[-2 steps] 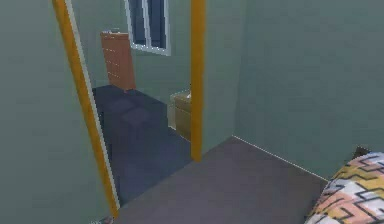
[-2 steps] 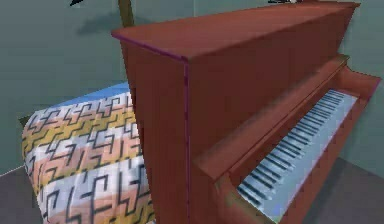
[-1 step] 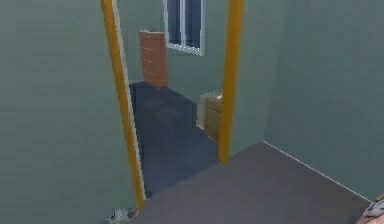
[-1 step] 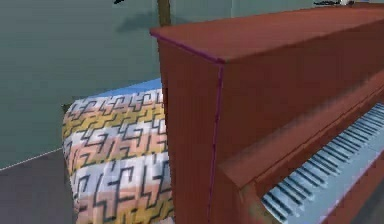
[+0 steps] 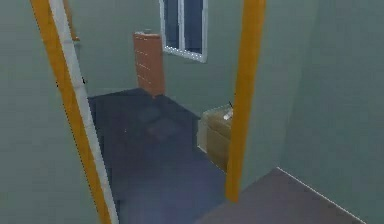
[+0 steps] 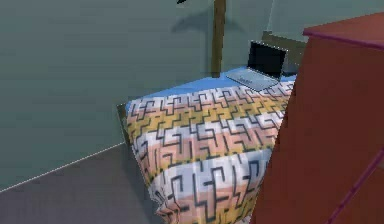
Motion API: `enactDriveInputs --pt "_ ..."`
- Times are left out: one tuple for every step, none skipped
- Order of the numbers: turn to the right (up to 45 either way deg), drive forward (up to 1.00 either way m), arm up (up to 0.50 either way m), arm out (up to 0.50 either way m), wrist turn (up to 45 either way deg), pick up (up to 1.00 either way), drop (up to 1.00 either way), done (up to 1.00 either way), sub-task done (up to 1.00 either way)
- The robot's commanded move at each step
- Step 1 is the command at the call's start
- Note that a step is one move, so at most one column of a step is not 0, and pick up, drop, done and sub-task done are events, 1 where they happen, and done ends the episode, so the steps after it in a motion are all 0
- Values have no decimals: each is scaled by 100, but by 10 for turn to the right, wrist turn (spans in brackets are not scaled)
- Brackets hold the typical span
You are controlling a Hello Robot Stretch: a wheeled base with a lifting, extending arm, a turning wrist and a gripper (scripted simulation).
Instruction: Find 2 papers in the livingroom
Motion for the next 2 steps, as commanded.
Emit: enactDriveInputs --pt "60 0 0 0 0 0 0 0 0" --pt "0 65 0 0 0 0 0 0 0"
